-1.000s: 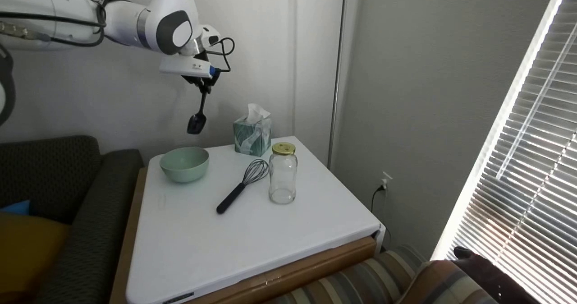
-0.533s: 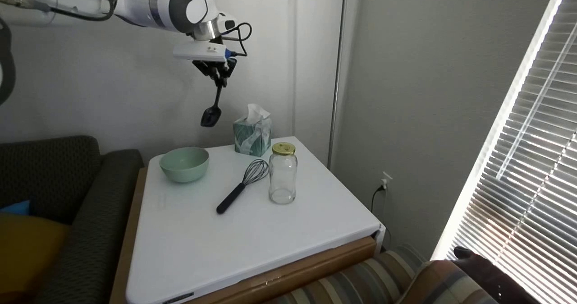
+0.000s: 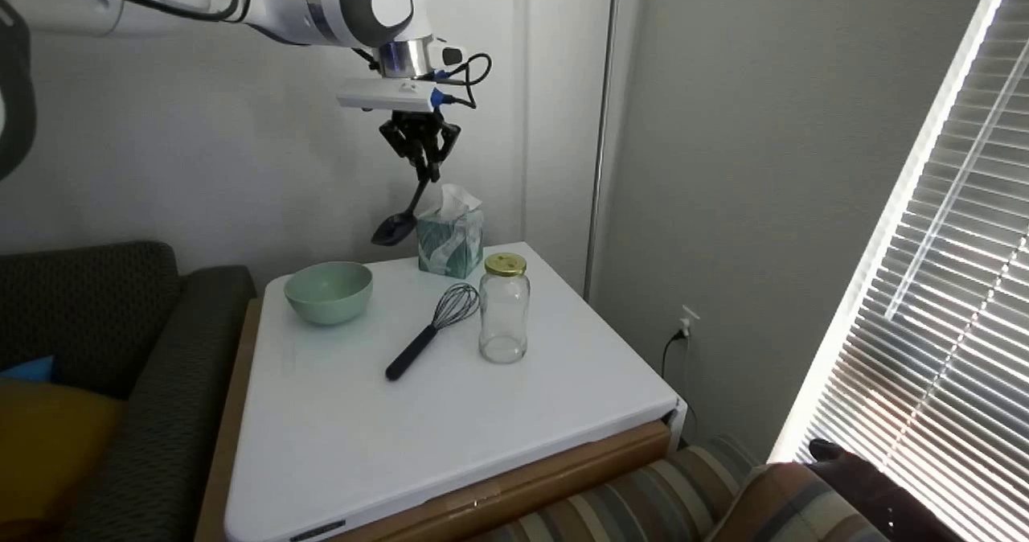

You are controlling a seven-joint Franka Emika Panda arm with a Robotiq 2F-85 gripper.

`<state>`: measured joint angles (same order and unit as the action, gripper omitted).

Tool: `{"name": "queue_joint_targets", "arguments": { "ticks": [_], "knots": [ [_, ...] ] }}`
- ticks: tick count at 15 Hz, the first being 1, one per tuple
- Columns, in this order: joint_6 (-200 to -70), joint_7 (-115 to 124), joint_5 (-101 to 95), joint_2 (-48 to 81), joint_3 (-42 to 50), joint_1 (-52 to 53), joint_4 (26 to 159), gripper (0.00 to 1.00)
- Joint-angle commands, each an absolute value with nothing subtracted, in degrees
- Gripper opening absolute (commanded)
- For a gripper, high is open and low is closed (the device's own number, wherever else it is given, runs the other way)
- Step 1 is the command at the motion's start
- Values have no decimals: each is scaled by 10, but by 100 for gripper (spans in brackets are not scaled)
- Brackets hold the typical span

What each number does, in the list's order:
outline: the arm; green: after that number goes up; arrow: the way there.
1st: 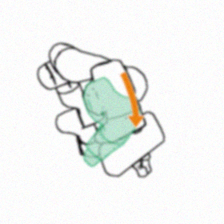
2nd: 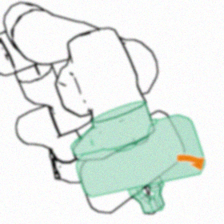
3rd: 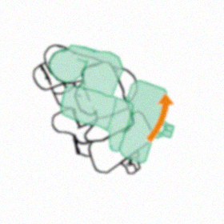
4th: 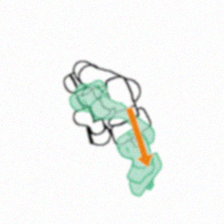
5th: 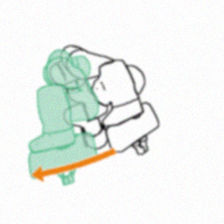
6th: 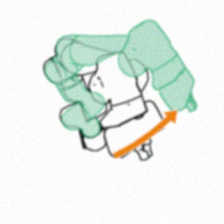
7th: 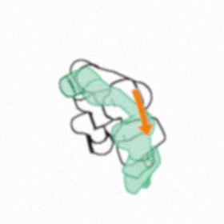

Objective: Put the black spoon on the table

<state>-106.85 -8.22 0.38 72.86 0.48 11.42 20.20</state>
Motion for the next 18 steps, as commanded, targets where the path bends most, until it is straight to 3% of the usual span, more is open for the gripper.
{"name": "queue_joint_targets", "arguments": {
  "ticks": [1, 9, 18],
  "knots": [
    [-1023, -51, -2, 733, 16, 114, 203, 5],
    [-1102, 12, -12, 777, 12, 106, 220, 5],
    [-1082, -6, -1, 851, -1, 86, 211, 5]
  ]
}}
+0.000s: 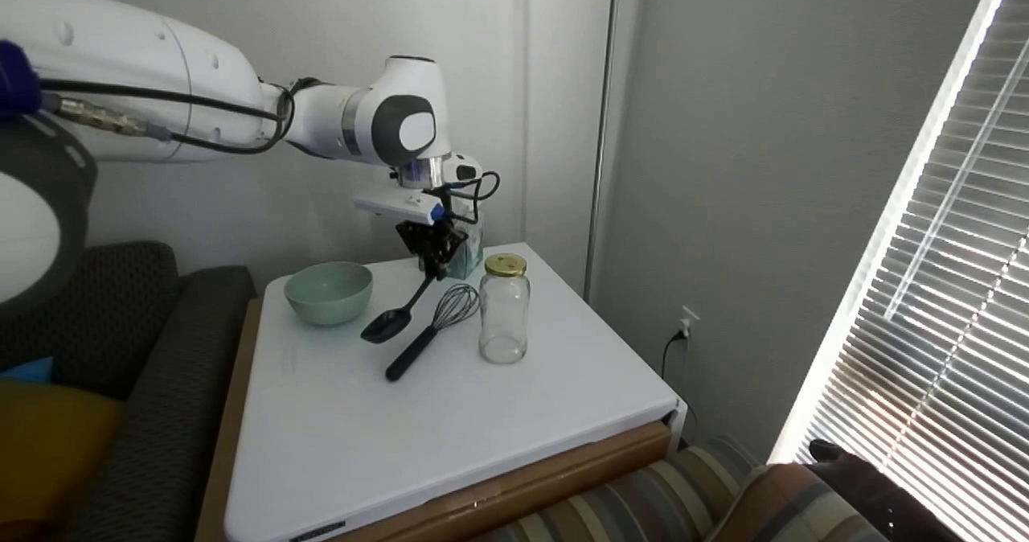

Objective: Put the black spoon on the table

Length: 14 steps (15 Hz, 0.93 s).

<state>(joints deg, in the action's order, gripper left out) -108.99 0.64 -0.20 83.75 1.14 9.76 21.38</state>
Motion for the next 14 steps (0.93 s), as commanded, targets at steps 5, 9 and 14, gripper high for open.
{"name": "queue_joint_targets", "arguments": {
  "ticks": [5, 9, 14],
  "knots": [
    [-1082, -43, 0, 853, -11, 87, 247, 5],
    [-1079, -76, 2, 853, -26, 93, 266, 5],
    [-1083, -81, -2, 854, -30, 101, 286, 5]
  ]
}}
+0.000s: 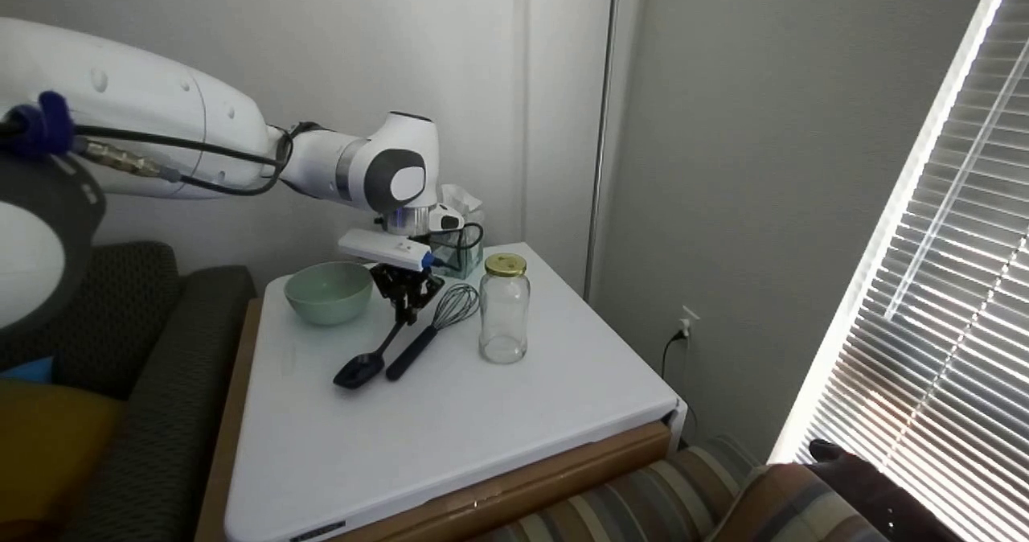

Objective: Put the black spoon on the table

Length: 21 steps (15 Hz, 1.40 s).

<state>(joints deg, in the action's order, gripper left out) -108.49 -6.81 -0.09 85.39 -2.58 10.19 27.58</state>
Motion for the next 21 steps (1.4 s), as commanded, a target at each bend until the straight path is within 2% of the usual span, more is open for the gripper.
{"name": "queue_joint_targets", "arguments": {
  "ticks": [1, 2, 3, 4, 6, 12, 14, 17, 18, 21],
  "knots": [
    [-1087, -77, -2, 854, -29, 101, 289, 5],
    [-1087, -76, -2, 854, -28, 101, 291, 5],
    [-1089, -74, -2, 854, -28, 101, 291, 20],
    [-1090, -73, -3, 854, -27, 101, 291, 45],
    [-1095, -68, -2, 854, -26, 100, 290, 52],
    [-1086, -54, 5, 851, -33, 100, 246, 96],
    [-1070, -52, 5, 847, -34, 102, 216, 100],
    [-1043, -48, 3, 842, -31, 108, 164, 100],
    [-1054, -46, 3, 811, -30, 109, 200, 100],
    [-1073, -45, 1, 812, -27, 112, 199, 100]
  ]
}}
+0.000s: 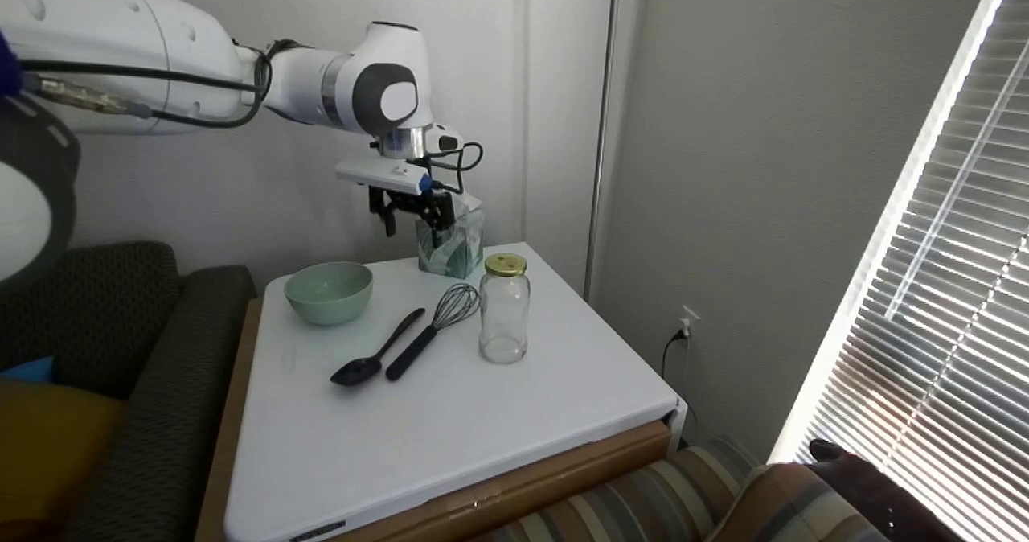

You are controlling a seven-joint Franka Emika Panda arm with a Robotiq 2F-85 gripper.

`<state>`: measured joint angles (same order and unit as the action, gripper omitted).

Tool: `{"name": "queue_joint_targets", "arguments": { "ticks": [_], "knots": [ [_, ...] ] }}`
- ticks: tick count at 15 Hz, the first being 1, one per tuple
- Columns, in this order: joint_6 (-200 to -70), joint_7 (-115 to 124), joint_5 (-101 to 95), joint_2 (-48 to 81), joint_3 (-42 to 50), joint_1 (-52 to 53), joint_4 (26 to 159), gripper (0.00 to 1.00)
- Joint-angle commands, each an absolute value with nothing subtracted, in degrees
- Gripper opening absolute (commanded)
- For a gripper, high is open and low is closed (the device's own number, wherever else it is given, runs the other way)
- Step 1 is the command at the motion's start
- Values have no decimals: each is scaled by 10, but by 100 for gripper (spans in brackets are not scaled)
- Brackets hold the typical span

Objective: Put the black spoon on the table

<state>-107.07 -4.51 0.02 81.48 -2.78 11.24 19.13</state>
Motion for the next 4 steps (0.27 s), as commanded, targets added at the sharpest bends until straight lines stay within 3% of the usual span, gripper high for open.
{"name": "queue_joint_targets", "arguments": {
  "ticks": [1, 4],
  "knots": [
    [-1073, -44, 0, 803, -28, 114, 201, 100],
    [-1075, -44, 0, 803, -28, 115, 209, 100]
  ]
}}
